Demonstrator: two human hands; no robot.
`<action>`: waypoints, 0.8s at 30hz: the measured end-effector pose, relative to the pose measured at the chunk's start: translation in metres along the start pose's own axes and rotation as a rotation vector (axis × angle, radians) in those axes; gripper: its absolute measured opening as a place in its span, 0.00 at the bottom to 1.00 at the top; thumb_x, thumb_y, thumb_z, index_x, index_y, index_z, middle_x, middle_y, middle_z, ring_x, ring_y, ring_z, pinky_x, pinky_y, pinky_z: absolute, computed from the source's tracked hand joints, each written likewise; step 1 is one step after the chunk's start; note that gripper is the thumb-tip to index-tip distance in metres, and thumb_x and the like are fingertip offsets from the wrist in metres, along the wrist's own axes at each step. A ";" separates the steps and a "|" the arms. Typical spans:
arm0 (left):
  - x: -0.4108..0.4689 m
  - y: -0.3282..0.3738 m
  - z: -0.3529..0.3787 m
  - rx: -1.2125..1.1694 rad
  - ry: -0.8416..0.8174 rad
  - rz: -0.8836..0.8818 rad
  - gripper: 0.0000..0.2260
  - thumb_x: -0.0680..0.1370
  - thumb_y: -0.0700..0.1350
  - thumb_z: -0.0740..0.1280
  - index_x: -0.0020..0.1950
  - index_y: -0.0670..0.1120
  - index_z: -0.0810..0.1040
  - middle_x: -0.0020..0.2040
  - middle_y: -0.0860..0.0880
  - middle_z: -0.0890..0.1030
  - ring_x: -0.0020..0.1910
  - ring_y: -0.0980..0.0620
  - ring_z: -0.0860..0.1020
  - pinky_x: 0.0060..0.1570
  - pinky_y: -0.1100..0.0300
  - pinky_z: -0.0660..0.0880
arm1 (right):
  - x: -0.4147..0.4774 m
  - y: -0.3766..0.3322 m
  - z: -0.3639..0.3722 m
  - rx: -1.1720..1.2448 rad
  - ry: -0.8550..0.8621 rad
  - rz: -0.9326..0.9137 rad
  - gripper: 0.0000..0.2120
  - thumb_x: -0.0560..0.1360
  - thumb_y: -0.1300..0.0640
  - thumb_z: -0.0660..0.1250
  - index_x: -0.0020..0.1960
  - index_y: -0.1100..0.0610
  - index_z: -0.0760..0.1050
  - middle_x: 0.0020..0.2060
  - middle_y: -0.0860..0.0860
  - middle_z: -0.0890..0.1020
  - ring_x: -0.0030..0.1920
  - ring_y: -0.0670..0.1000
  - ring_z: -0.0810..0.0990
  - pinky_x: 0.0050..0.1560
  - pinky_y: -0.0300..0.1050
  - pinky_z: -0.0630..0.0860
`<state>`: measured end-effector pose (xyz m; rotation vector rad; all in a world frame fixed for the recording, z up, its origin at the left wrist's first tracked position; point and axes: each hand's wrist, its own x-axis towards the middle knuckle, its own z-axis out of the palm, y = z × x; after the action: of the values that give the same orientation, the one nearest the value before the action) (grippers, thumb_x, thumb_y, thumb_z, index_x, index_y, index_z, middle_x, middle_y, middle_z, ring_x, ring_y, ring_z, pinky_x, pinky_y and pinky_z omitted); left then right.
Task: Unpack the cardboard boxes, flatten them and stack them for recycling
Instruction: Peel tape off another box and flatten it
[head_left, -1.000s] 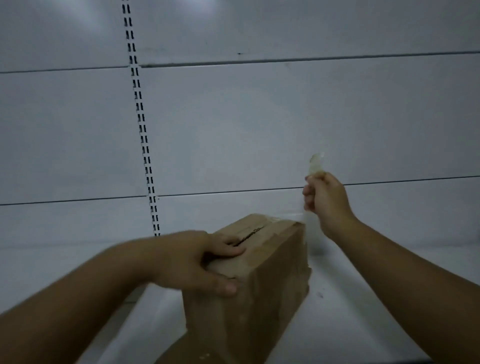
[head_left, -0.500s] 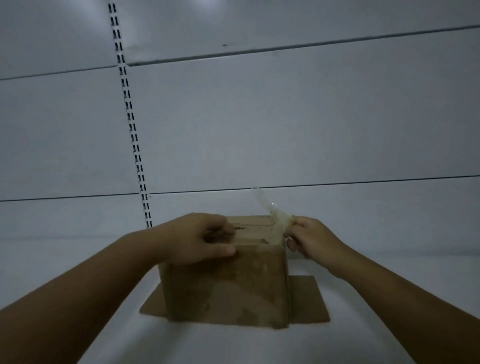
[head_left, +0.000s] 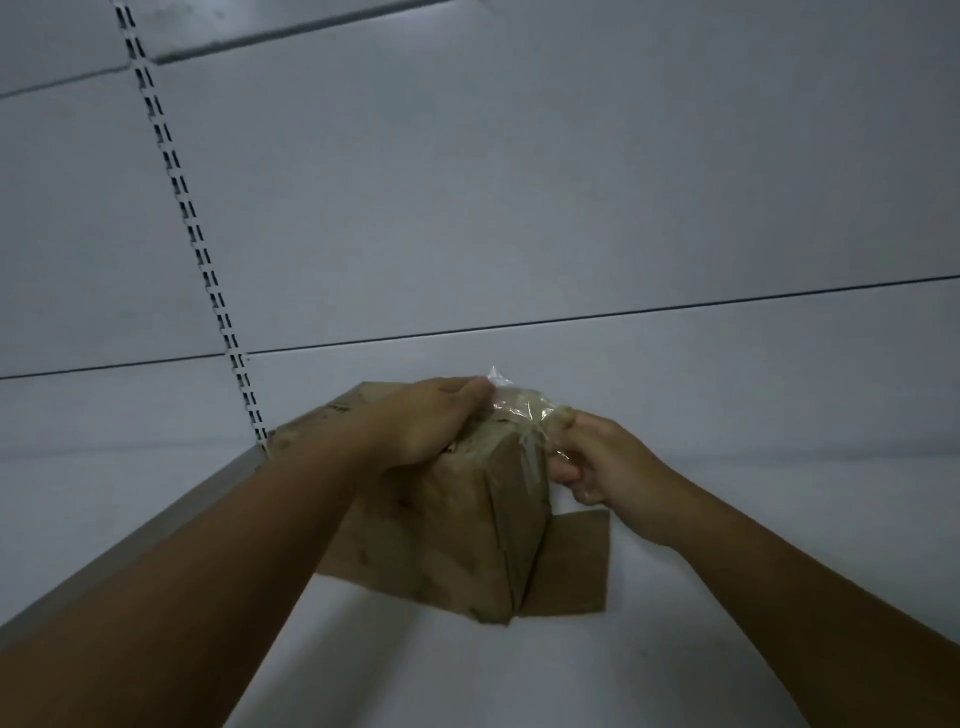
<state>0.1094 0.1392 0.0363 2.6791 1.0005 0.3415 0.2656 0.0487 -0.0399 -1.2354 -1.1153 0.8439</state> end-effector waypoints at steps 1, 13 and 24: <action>0.001 -0.001 0.000 0.010 -0.012 -0.001 0.23 0.80 0.60 0.43 0.72 0.58 0.64 0.73 0.55 0.65 0.69 0.54 0.63 0.54 0.65 0.53 | 0.000 -0.002 -0.002 0.024 -0.013 0.020 0.13 0.75 0.66 0.53 0.35 0.55 0.67 0.23 0.49 0.65 0.23 0.44 0.60 0.19 0.33 0.53; 0.007 -0.004 0.004 0.022 -0.044 0.031 0.19 0.82 0.53 0.49 0.73 0.55 0.63 0.74 0.53 0.63 0.70 0.54 0.61 0.42 0.73 0.52 | -0.019 -0.027 -0.030 -0.143 -0.075 0.055 0.11 0.76 0.64 0.53 0.35 0.57 0.64 0.22 0.46 0.67 0.21 0.41 0.62 0.21 0.34 0.55; 0.012 -0.005 0.007 0.036 -0.080 0.082 0.20 0.83 0.46 0.47 0.76 0.50 0.54 0.77 0.52 0.53 0.75 0.55 0.53 0.60 0.70 0.45 | -0.043 -0.032 -0.011 -0.743 0.136 -0.043 0.14 0.77 0.60 0.54 0.34 0.57 0.67 0.24 0.48 0.70 0.22 0.42 0.65 0.27 0.39 0.62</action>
<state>0.1170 0.1498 0.0299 2.7479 0.8840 0.2318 0.2618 -0.0005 -0.0160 -1.8330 -1.3903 0.2924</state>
